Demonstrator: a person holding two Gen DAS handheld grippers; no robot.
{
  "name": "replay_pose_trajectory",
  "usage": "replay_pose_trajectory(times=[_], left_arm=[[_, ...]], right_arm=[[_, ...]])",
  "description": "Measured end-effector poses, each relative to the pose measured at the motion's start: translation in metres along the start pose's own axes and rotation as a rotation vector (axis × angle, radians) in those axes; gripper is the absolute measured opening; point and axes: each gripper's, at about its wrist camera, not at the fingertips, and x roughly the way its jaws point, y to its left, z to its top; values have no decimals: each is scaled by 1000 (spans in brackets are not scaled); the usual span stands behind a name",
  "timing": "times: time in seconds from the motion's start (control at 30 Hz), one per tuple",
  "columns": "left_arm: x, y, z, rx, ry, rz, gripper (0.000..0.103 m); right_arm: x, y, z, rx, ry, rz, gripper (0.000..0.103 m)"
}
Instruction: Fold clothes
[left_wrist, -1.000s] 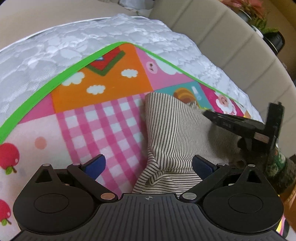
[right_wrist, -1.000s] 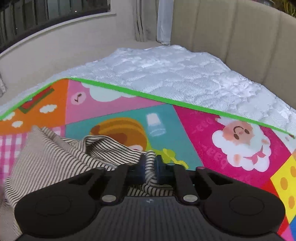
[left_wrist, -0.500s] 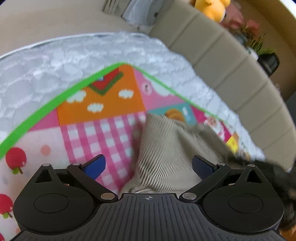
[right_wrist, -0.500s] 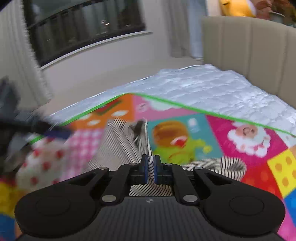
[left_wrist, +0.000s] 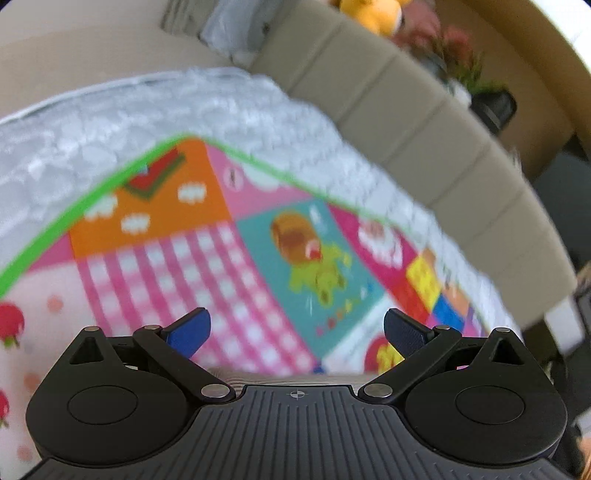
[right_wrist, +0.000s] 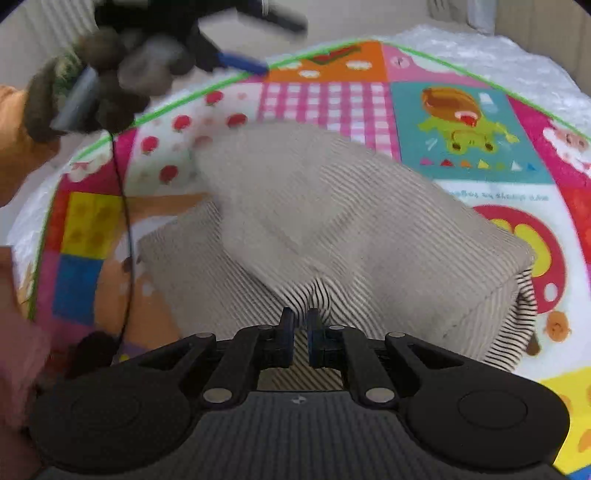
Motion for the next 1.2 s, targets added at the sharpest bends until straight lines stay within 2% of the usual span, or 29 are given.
replay_pose_trajectory(times=[0.07,0.1,0.2,0.3,0.43,0.5,0.53,0.57,0.6,0.63,0.67,0.77,0.9,0.97,1.07,1.2], left_arm=[[4,-1,-13,44,73,14,102],[7,0,-20,64,109,17,102],[13,3,-42,96,206,-2,102],[24,10,-62,56,287,-37,102],[42,24,-72,-73,328,-88,102],[51,31,-71,-128,336,-117,97],[55,34,-70,-154,339,-128,89],[61,37,-68,-181,339,-136,80],[67,39,-65,-208,339,-143,76],[72,41,-63,-226,332,-153,67],[76,40,-58,-225,317,-154,58],[84,26,-32,-147,234,-114,46],[75,5,-2,-76,144,-137,43],[66,-3,4,-42,114,-159,43],[56,-5,-5,-13,129,-185,43],[56,1,-31,19,205,-175,43]], right_arm=[[-17,-8,0,30,-21,6,36],[-27,-18,3,78,-39,1,55],[-43,-47,3,218,-86,-44,58],[-36,-69,-3,330,-72,-87,60],[-8,-86,-10,433,-36,-91,61],[7,-93,-12,468,-23,-81,61],[13,-96,-9,474,-21,-67,60],[18,-97,-6,464,-20,-61,57],[20,-95,-1,430,-20,-65,43],[22,-94,5,396,-26,-72,35],[21,-94,11,363,-39,-82,31],[17,-103,35,308,-104,-112,26],[-6,-123,62,285,-223,-179,25],[-20,-134,63,296,-264,-177,25],[-30,-135,48,302,-257,-131,25],[-18,-121,20,270,-169,-107,25]])
